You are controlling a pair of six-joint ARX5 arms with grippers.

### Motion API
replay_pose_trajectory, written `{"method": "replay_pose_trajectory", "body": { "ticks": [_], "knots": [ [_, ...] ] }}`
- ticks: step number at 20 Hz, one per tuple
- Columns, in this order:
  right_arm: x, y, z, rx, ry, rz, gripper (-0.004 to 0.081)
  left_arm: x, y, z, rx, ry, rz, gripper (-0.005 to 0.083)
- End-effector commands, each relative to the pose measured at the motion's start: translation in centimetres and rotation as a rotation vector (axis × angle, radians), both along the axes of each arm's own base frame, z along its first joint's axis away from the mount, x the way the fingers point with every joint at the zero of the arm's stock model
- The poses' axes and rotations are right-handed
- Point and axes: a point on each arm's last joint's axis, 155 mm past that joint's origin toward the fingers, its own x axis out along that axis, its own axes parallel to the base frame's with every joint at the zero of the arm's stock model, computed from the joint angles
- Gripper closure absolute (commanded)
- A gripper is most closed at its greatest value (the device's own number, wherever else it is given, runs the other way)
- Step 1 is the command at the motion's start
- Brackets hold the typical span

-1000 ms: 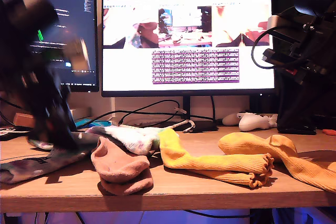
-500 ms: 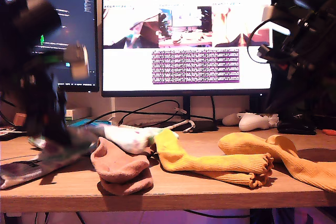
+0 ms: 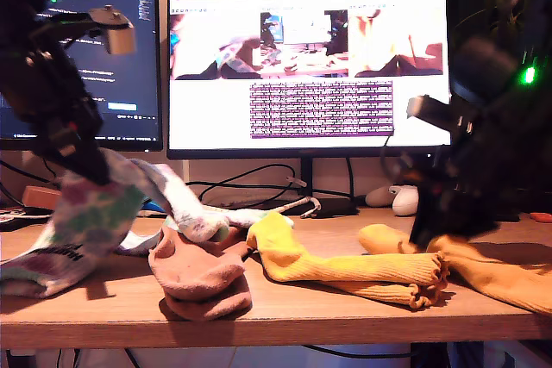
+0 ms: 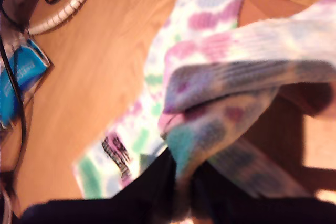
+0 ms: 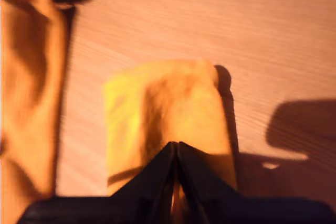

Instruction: Pair up the socks based on colour and pattern, by placing them on top of one another

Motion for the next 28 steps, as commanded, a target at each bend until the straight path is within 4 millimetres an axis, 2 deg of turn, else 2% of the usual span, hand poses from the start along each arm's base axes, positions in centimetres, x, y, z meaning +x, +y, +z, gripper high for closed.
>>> {"method": "replay_pose_trajectory", "body": {
  "ticks": [1,4,7,10,13,15,16,18,23,25,28],
  "knots": [
    [0.9,0.0,-1.9,-0.028,0.02,-0.019,0.0783,-0.3,0.2,0.7,-0.011,-0.004,0.028,0.0798],
    [3.9,-1.9,-2.9,-0.123,-0.037,-0.115,0.0783,-0.8,1.1,1.4,0.005,-0.008,0.063,0.0798],
    [6.0,-3.9,-2.4,-0.199,-0.083,-0.187,0.0783,-1.7,2.1,2.2,0.012,-0.002,0.107,0.0798],
    [5.9,-2.5,-0.4,-0.137,-0.066,-0.142,0.0783,-2.3,2.6,2.6,-0.013,0.01,0.143,0.0798],
    [5.7,-1.4,3.6,-0.136,-0.104,-0.118,0.0782,-2.3,2.5,2.5,-0.018,0.014,0.141,0.0798],
    [4.6,-1.0,6.2,-0.156,-0.097,-0.073,0.0779,-2.3,2.5,2.5,-0.024,0.017,0.151,0.0798],
    [3.4,-0.5,6.5,-0.175,-0.055,-0.034,0.0771,-2.4,2.7,2.4,-0.044,0.028,0.181,0.0798],
    [1.2,0.7,6.1,-0.201,0.018,0.028,0.0738,-2.7,3.3,2.2,-0.07,0.057,0.235,0.0798],
    [-2.9,7.0,6.0,-0.158,0.043,0.218,0.0642,-3.1,4.5,2.1,-0.098,0.084,0.313,0.0798],
    [-4.0,8.6,5.6,-0.162,0.045,0.262,0.06,-3.5,4.6,2.0,-0.103,0.101,0.329,0.0798],
    [-4.0,10.2,4.7,-0.148,0.053,0.253,0.0502,-3.5,4.5,2.0,-0.111,0.102,0.331,0.0798]
  ]
}}
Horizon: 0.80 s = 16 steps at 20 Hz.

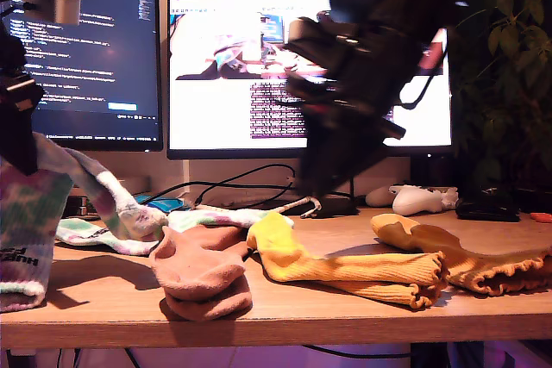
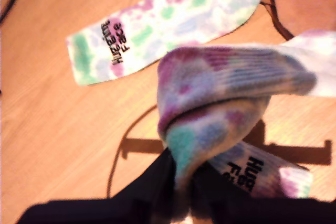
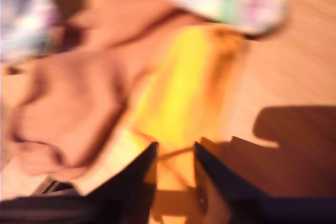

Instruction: Pair up the socks based on colour and pattern, by placing them on top of one another

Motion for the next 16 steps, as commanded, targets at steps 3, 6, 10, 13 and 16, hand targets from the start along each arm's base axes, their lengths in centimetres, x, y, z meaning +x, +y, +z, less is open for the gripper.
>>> {"method": "replay_pose_trajectory", "body": {
  "ticks": [3,6,10,13,16],
  "knots": [
    [0.5,0.0,-3.3,-0.01,0.073,-0.064,0.0459,0.1,-0.5,0.8,-0.027,-0.021,-0.009,0.0798],
    [1.6,0.7,-4.6,-0.001,0.082,-0.085,0.042,0.1,-0.5,0.8,-0.028,-0.021,-0.009,0.0798],
    [2.3,1.8,-6.4,0.026,0.123,-0.099,0.0426,0.2,-0.7,0.9,-0.034,-0.027,-0.012,0.0798],
    [2.0,1.6,-8.5,-0.002,0.158,-0.099,0.0639,0.2,-0.7,0.9,-0.035,-0.025,-0.014,0.0798],
    [2.7,1.6,-7.7,0.004,0.133,-0.12,0.0781,0.2,-0.7,0.9,-0.035,-0.026,-0.014,0.0798]
  ]
}}
